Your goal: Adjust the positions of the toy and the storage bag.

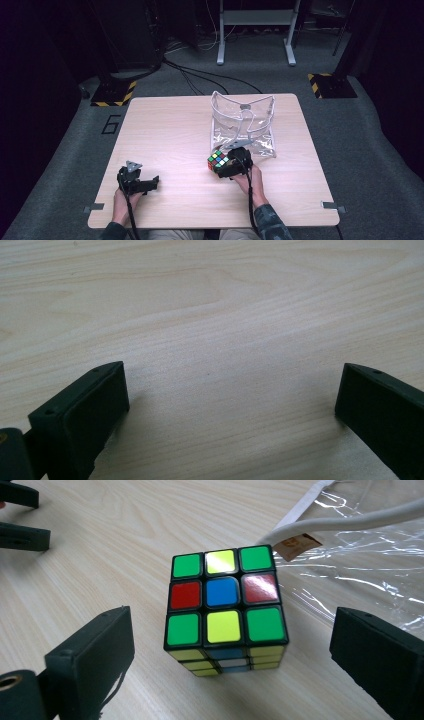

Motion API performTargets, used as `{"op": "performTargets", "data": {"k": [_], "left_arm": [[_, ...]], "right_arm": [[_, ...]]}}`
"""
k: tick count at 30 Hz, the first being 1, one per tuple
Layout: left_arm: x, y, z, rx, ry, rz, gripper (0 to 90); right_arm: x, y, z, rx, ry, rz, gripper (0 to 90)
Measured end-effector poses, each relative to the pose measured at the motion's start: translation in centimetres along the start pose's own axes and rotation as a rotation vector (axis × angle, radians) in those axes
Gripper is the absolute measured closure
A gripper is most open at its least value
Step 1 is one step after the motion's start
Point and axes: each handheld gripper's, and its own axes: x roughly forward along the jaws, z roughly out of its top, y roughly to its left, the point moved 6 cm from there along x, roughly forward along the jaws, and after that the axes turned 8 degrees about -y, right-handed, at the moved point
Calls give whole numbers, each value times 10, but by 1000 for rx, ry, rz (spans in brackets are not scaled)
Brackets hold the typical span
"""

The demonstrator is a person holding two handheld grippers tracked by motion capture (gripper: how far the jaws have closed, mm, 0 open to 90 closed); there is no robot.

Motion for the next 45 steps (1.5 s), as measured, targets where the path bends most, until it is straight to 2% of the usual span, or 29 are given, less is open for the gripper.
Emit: {"op": "performTargets", "data": {"k": [8,11,15,16,20,23,26,33,42,45], "left_arm": [[1,8,3,2,45,-2,1],[1,10,7,-11,66,-20,2],[1,11,13,-21,64,-34,2],[0,12,17,-29,63,-44,2],[0,11,24,-33,65,-59,2],[-1,11,31,-35,62,-69,3],[0,9,42,-48,56,-96,3],[4,3,58,-35,68,-121,4],[10,-8,76,-31,72,-155,6],[12,-12,82,-41,60,-169,6]], "right_arm": [[-20,-11,0,-2,1,-20,29],[-29,-18,-1,16,6,-34,30],[-34,-23,-2,7,2,-42,32],[-37,-24,-4,27,12,-46,34],[-40,-30,-5,13,12,-53,37],[-45,-34,-5,28,12,-60,41],[-50,-39,-6,29,16,-72,46],[-58,-50,-6,26,40,-98,48],[-76,-64,-1,49,13,-129,54],[-79,-67,-1,60,13,-135,55]]}}
